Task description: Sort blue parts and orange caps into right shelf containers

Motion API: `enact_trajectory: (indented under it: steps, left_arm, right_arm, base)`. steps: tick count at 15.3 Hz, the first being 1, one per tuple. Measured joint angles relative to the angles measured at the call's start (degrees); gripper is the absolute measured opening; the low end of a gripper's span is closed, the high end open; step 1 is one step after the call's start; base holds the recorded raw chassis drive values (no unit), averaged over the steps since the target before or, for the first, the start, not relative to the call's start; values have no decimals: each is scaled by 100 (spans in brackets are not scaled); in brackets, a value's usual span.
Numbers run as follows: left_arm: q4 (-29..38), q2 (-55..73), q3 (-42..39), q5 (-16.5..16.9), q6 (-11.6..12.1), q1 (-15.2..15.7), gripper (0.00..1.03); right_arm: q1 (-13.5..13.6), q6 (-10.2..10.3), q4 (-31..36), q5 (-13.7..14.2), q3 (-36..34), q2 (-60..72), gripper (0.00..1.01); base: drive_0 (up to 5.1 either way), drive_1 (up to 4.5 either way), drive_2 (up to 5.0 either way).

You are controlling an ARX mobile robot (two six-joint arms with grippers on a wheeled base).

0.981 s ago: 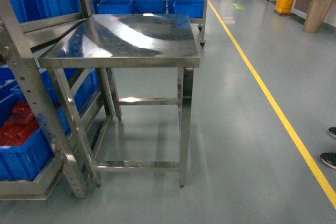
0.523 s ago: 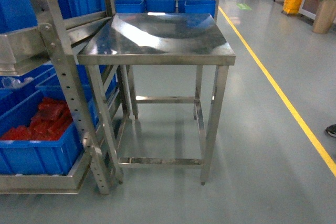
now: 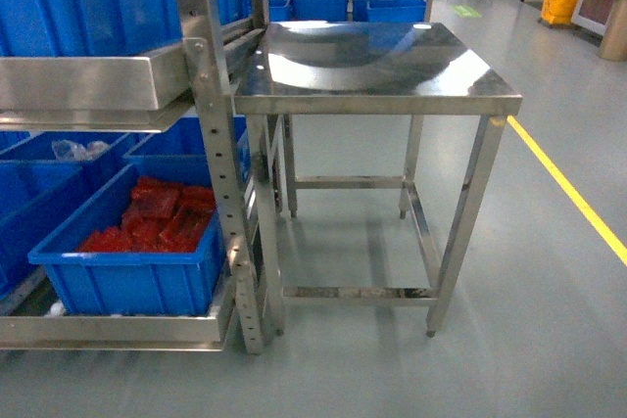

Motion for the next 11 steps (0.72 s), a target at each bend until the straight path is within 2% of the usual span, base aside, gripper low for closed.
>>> enact_trajectory:
  steps: [11]
  left_arm:
    - [-2, 0, 0, -2, -2, 0, 42]
  right_arm:
    - [0, 0, 4, -4, 0, 0, 43]
  base:
    - [-489, 136, 342]
